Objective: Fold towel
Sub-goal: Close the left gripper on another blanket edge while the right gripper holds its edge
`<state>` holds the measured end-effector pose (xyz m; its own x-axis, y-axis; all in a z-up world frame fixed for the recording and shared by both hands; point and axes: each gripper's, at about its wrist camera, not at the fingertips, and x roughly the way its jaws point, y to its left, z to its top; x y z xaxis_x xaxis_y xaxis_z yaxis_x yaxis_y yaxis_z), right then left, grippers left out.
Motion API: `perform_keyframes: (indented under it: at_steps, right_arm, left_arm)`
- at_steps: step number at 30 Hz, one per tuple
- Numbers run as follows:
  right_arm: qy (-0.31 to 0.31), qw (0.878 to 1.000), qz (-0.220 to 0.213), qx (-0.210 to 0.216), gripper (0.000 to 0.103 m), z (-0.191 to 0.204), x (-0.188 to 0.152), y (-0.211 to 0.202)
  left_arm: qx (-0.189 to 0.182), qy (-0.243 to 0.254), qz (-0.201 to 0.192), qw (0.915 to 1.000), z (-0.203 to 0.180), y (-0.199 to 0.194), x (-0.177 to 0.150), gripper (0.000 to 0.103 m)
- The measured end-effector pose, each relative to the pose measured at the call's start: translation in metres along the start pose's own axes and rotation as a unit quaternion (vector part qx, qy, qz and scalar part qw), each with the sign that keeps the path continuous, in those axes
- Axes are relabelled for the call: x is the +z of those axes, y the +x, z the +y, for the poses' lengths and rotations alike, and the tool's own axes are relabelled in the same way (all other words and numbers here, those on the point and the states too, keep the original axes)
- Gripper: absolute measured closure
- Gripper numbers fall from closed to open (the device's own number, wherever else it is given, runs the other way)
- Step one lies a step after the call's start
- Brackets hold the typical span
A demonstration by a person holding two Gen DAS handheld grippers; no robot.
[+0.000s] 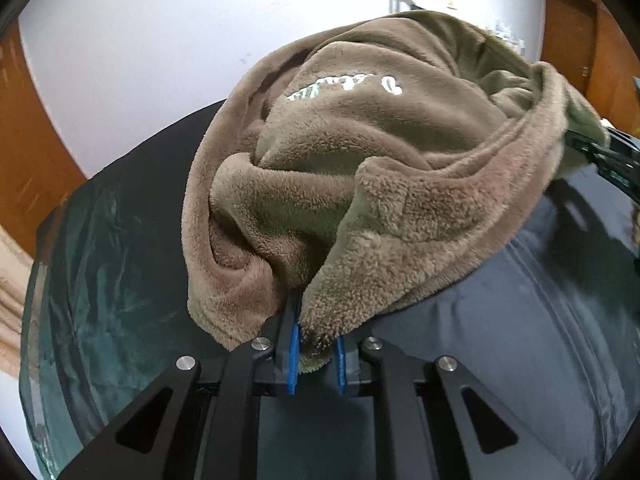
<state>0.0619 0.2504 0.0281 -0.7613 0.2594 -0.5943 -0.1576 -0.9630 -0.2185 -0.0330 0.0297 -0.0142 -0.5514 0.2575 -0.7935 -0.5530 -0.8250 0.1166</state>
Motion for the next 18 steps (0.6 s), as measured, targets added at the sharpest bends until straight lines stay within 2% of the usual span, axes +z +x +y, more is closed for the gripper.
perform_keyframes:
  at_steps: [3, 6, 9, 13, 18]
  right_arm:
    - [0.003, 1.0, -0.003, -0.002, 0.082, 0.001, 0.0, -0.003]
    - [0.008, 1.0, -0.02, -0.005, 0.082, 0.001, 0.0, -0.01]
    - [0.013, 0.998, -0.057, -0.021, 0.082, 0.003, -0.001, -0.024]
    - [0.018, 0.993, -0.109, -0.046, 0.082, 0.007, 0.0, -0.044]
    - [0.047, 0.974, -0.204, -0.084, 0.082, 0.006, 0.01, -0.102]
  left_arm:
    - [0.023, -0.033, -0.023, 0.9989, -0.003, -0.008, 0.005, 0.091]
    - [0.04, -0.085, -0.064, 0.9935, 0.0, -0.031, 0.009, 0.092]
    - [0.054, -0.13, -0.113, 0.9836, 0.003, -0.061, 0.018, 0.092]
    - [0.052, -0.157, -0.187, 0.9683, -0.006, -0.116, 0.012, 0.092]
    - [0.029, -0.178, -0.255, 0.9499, -0.01, -0.169, 0.007, 0.092]
